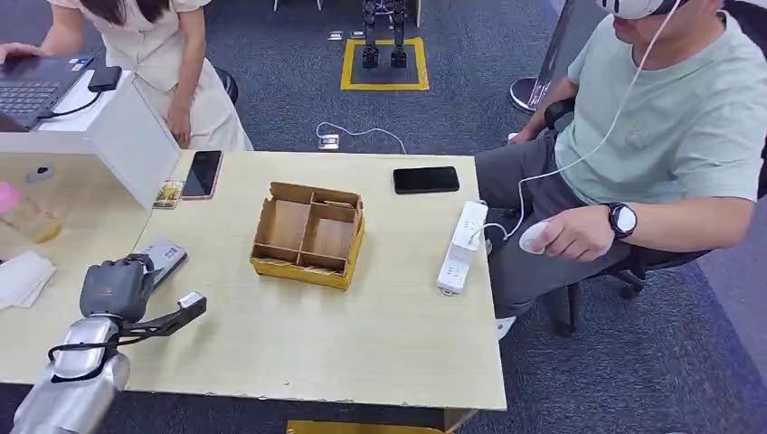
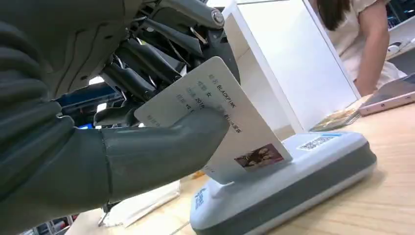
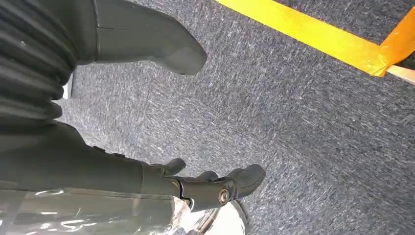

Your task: Pass the card to the sensor for recognition and then transmit it.

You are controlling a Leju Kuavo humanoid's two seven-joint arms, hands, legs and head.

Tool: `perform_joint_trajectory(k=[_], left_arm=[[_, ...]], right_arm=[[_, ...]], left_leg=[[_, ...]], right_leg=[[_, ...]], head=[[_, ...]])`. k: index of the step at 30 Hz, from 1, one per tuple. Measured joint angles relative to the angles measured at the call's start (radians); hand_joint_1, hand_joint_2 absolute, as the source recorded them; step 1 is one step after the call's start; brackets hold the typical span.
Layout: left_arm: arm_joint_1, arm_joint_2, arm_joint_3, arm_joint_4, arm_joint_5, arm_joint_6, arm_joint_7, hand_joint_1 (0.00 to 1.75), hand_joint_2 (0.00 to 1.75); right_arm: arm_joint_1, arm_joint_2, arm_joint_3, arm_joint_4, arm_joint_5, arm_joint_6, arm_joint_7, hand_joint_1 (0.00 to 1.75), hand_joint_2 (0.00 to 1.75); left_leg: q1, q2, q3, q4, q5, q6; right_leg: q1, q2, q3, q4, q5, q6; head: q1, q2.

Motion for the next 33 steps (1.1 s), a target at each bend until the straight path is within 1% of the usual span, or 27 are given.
perform_joint_trajectory(k=[21,29,33], left_arm=[[0.000,-0.012,0.000,0.029,-0.014,0.005,0.006,1.75,1.75],[-0.007,-0.032,0.001,0.044,-0.038,-0.005,0.027,1.75,1.75],[-0.029,-0.050,0.001,0.072,-0.042,-0.002,0.036,1.75,1.75]], right_arm=[[0.000,0.002,-0.008,0.000,0.004,0.000,-0.002,0.00,1.75],[-0.001,0.003,-0.008,0.000,0.011,0.001,-0.006,0.00,1.75],[-0.002,0.003,-0.008,0.000,0.019,0.003,-0.006,0.00,1.75]], left_leg=[[0.000,0.000,0.000,0.000,0.000,0.000],[0.000,0.000,0.000,0.000,0.000,0.000],[0.000,-0.001,0.000,0.000,0.000,0.000]], right_leg=[[0.000,0.000,0.000,0.000,0.000,0.000],[0.000,-0.001,0.000,0.000,0.000,0.000],[0.000,-0.002,0.001,0.000,0.000,0.000]], head=[[0.000,0.000],[0.000,0.000],[0.000,0.000]])
